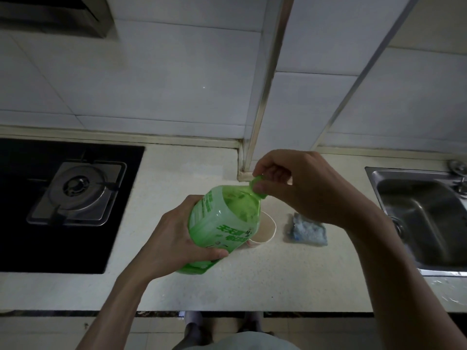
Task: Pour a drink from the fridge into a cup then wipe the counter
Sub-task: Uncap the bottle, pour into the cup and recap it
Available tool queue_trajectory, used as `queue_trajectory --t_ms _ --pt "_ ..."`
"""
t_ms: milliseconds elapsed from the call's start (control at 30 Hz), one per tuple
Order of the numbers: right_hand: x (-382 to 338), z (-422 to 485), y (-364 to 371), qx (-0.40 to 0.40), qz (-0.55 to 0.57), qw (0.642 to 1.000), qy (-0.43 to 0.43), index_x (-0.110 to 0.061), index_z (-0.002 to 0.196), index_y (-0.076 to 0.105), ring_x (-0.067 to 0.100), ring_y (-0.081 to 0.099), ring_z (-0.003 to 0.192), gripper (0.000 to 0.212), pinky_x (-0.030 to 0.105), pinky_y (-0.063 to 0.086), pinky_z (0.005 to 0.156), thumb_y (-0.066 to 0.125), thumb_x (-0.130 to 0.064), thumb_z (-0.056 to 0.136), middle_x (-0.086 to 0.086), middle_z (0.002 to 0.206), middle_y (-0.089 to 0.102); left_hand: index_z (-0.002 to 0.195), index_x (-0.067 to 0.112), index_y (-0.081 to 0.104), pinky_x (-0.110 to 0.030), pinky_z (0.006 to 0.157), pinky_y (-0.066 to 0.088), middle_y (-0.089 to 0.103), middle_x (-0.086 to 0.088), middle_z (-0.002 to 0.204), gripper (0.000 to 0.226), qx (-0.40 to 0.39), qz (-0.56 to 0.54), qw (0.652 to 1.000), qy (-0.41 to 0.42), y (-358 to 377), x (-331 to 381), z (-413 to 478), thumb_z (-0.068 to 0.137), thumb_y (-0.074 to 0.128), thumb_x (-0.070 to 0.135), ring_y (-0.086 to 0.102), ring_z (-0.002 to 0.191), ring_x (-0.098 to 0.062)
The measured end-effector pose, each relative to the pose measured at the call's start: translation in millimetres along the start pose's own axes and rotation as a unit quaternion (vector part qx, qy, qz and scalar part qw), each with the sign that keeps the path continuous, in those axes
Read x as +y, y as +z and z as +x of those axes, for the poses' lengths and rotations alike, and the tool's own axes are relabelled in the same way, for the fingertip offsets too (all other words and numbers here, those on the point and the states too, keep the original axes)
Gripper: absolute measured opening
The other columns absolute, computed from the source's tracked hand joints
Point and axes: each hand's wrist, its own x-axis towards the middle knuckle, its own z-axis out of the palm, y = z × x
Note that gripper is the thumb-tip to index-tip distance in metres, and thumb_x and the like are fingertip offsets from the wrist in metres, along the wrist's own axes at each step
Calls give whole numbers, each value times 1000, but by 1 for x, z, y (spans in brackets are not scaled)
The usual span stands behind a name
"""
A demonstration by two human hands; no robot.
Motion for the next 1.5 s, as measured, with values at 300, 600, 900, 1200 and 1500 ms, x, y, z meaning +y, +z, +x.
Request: queue_trajectory --t_ms 300,600,900,1200,1500 --pt "-4 3 3 3 25 1000 -11 -23 130 54 2 61 87 70 19 53 73 47 -64 73 -10 112 58 111 44 47 -10 69 48 63 23 99 79 -3 -4 1000 -11 0 -4 1 46 92 45 59 92 8" --pt "5 1 3 -40 10 999 -23 -25 120 60 2 61 89 38 20 53 73 58 -35 83 -10 109 62 111 45 46 -6 67 45 62 23 100 79 -6 12 1000 -9 -4 -5 2 46 92 46 57 92 11" --pt "1 4 5 -7 -11 1000 24 -24 115 63 -2 59 72 33 10 44 60 60 -41 87 -21 87 58 110 47 46 -8 70 46 61 25 99 79 -8 12 1000 -6 -3 -4 3 45 91 48 57 94 11" --pt "8 -3 3 -34 51 997 -35 -29 104 62 2 60 90 22 14 53 77 62 -20 84 -12 110 56 110 46 47 -7 68 47 61 27 97 78 -11 -2 1000 -12 -2 -6 2 47 92 44 58 92 10" --pt "29 -11 10 108 97 989 21 -20 108 65 2 64 69 23 14 53 65 68 -16 86 -21 84 59 110 42 47 -7 67 46 63 22 97 80 -7 15 1000 -23 1 -13 3 45 94 42 59 90 9"
